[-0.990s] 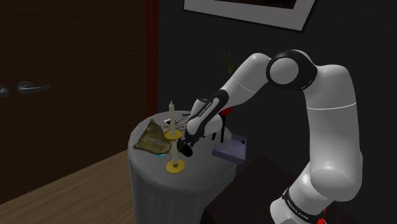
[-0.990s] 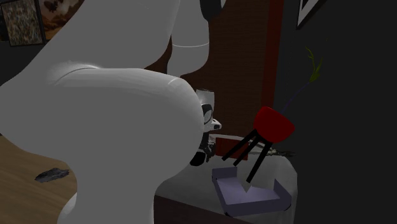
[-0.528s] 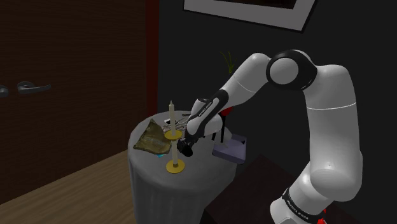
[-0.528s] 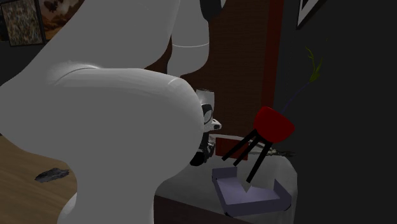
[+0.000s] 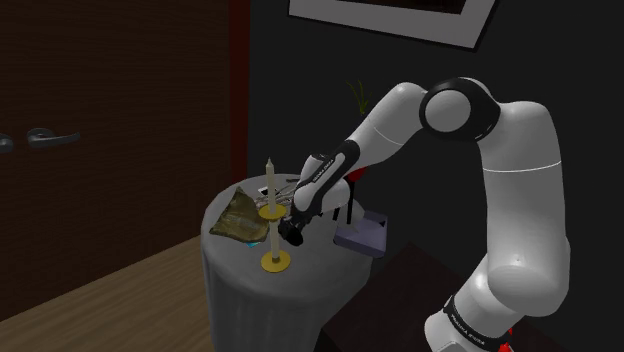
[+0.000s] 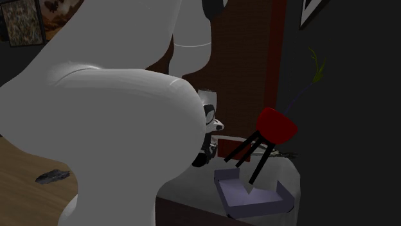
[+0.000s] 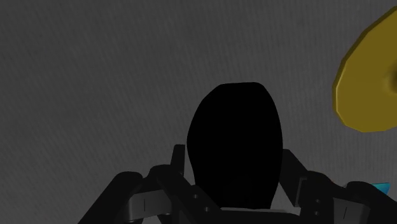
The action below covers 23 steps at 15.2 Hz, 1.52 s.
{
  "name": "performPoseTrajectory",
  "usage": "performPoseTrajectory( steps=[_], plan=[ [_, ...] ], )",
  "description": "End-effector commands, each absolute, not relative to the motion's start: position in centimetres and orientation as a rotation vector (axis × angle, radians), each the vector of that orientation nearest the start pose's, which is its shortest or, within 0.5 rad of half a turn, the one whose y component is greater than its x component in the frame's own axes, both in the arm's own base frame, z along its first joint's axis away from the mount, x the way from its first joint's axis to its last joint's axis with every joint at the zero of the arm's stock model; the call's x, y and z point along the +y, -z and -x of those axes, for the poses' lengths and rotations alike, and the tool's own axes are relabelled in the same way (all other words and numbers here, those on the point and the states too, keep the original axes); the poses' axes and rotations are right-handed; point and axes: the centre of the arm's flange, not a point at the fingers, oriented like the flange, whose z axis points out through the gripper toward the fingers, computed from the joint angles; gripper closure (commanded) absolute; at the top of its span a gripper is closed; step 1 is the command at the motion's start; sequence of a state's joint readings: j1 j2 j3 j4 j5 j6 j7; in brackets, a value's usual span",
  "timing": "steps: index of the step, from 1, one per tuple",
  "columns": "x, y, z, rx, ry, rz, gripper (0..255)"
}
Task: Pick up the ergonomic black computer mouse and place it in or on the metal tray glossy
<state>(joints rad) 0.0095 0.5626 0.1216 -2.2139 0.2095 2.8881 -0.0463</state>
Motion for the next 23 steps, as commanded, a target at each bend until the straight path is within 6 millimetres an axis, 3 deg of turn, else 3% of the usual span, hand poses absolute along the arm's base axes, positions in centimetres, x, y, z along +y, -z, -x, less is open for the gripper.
performPoseTrajectory(
  steps=[1, 22, 23],
  plan=[
    [6.3, -13.9, -54.8, 0.068, 0.157, 3.005, 255],
    [6.3, -25.0, -54.8, 0.068, 0.157, 3.005, 255],
    [5.2, -25.0, -54.1, 0.068, 0.157, 3.005, 255]
  ],
)
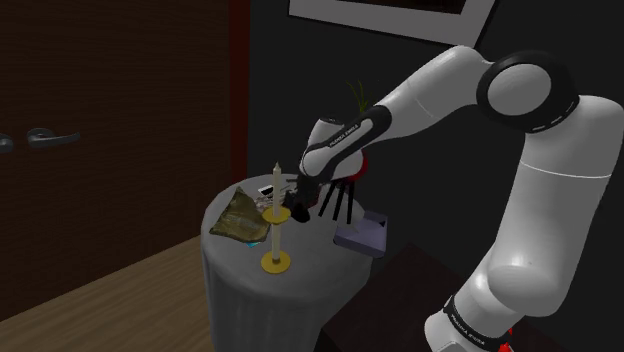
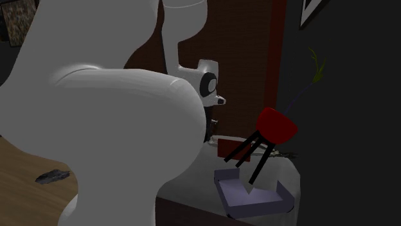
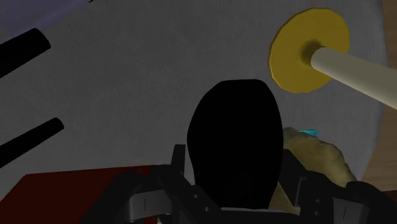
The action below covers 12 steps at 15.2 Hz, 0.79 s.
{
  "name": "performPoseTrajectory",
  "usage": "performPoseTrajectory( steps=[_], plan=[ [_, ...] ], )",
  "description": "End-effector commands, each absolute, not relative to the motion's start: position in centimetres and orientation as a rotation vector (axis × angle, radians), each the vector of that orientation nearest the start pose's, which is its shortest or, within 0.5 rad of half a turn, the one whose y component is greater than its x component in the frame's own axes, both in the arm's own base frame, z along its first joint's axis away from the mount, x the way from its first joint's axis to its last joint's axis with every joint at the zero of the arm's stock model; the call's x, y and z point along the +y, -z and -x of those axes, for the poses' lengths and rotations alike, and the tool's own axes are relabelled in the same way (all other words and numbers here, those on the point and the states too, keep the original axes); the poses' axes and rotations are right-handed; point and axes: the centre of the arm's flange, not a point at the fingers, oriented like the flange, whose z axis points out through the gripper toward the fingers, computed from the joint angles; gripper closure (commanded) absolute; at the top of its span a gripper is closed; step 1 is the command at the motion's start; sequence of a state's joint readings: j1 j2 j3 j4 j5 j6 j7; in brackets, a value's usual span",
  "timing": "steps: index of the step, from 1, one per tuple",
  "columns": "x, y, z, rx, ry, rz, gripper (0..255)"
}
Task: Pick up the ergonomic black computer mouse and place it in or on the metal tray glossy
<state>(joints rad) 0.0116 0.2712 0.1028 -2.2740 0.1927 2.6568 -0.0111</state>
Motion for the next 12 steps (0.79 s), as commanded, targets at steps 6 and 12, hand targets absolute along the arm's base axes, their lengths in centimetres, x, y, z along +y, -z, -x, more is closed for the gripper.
performPoseTrajectory(
  steps=[6, 12],
  plan=[
    [-1.4, -24.9, -49.8, 0.068, 0.157, 3.005, 255],
    [-8.1, -24.8, -45.5, 0.068, 0.157, 3.005, 255]
  ],
)
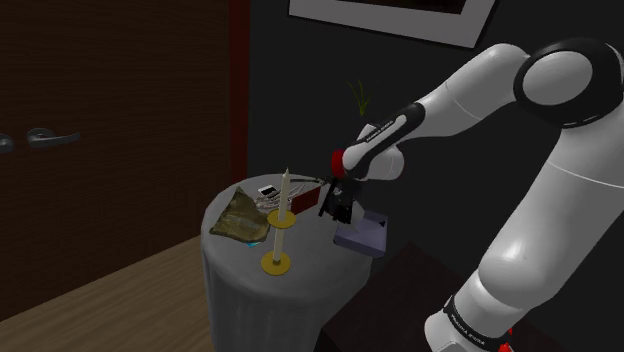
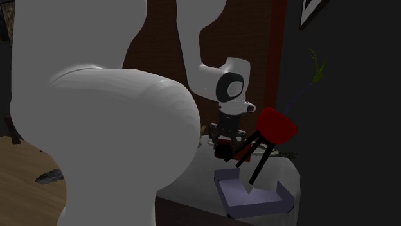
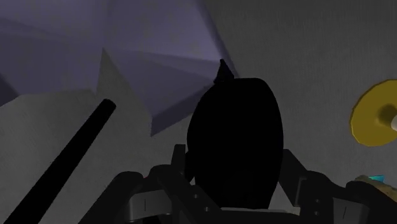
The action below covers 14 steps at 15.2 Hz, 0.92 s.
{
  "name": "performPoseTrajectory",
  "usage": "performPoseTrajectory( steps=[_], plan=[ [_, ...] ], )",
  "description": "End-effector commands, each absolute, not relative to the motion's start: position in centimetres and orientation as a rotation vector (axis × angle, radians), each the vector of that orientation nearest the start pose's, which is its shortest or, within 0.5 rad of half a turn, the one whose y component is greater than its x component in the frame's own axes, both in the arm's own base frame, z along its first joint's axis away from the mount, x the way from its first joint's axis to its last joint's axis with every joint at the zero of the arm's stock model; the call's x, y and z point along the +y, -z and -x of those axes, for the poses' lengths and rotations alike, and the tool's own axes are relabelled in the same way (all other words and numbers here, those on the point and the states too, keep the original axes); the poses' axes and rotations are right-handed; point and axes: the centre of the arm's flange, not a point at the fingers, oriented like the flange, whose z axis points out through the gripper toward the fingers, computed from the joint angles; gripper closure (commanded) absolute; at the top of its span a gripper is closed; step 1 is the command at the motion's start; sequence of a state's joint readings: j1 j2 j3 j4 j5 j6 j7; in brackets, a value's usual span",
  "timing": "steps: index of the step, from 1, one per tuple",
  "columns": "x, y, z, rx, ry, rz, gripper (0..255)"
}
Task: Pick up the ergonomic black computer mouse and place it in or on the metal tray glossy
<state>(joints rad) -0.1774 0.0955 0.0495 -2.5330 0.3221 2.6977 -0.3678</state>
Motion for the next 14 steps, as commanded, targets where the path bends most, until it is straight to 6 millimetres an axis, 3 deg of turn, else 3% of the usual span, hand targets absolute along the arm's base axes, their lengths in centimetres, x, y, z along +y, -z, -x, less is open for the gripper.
performPoseTrajectory(
  steps=[1, 9, 14],
  plan=[
    [-9.2, -24.7, -44.8, 0.068, 0.157, 3.005, 255],
    [-17.8, -24.6, -39.2, 0.068, 0.157, 3.005, 255],
    [-17.8, -22.0, -39.2, 0.068, 0.157, 3.005, 255]
  ],
)
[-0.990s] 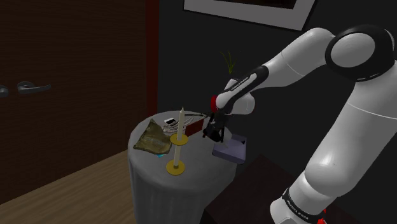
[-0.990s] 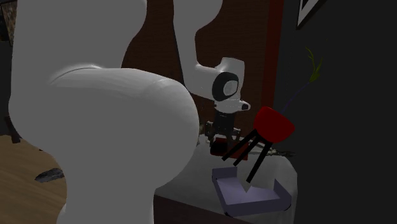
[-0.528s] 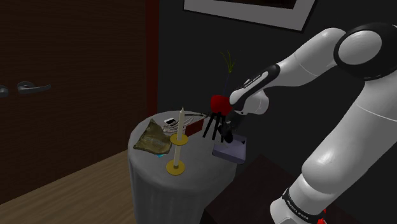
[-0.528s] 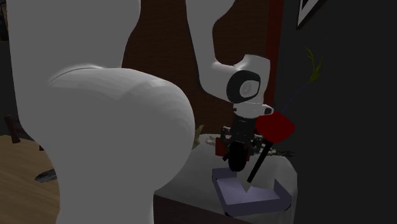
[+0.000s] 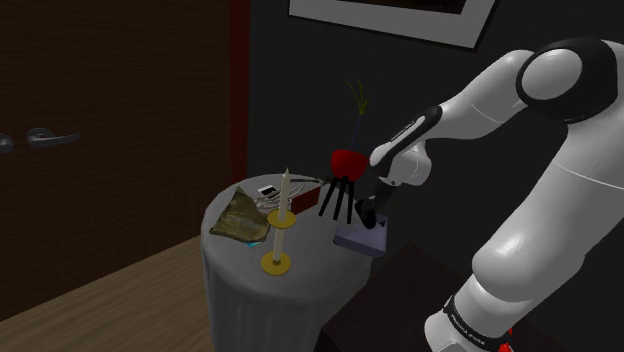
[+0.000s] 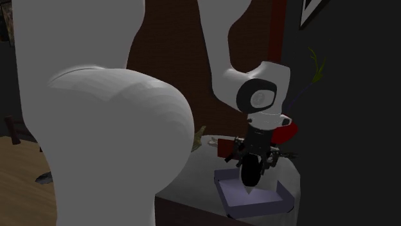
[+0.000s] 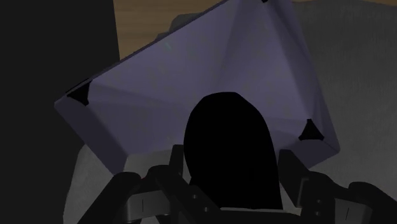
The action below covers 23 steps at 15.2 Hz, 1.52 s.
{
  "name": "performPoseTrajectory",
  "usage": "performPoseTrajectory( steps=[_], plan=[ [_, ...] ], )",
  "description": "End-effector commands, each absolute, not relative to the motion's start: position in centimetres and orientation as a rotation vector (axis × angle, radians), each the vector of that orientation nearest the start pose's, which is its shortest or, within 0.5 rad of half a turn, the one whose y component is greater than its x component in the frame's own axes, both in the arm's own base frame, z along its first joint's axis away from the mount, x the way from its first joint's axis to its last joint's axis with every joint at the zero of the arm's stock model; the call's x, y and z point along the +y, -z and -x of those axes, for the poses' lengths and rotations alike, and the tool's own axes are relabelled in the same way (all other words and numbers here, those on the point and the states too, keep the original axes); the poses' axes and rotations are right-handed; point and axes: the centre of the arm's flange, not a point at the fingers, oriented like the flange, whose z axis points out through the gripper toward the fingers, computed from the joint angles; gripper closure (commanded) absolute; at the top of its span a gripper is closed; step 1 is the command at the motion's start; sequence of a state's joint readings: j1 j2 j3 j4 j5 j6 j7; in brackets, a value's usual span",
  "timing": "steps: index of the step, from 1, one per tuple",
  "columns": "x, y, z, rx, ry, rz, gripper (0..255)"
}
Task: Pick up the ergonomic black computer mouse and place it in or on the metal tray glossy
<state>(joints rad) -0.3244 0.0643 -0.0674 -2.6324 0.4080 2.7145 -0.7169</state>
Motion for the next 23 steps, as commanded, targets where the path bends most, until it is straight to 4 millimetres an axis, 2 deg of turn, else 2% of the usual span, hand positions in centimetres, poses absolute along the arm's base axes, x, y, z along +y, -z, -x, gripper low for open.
performPoseTrajectory(
  steps=[1, 8, 15, 16, 21, 23],
  plan=[
    [-17.8, -21.4, -39.2, 0.068, 0.157, 3.005, 255],
    [-17.8, -18.0, -39.2, 0.068, 0.157, 3.005, 255],
    [-17.8, -18.0, -39.2, 0.068, 0.157, 3.005, 255],
    [-17.8, -18.0, -39.2, 0.068, 0.157, 3.005, 0],
    [-17.8, -18.0, -39.2, 0.068, 0.157, 3.005, 0],
    [-18.2, -20.6, -38.9, 0.068, 0.157, 3.005, 0]
  ],
)
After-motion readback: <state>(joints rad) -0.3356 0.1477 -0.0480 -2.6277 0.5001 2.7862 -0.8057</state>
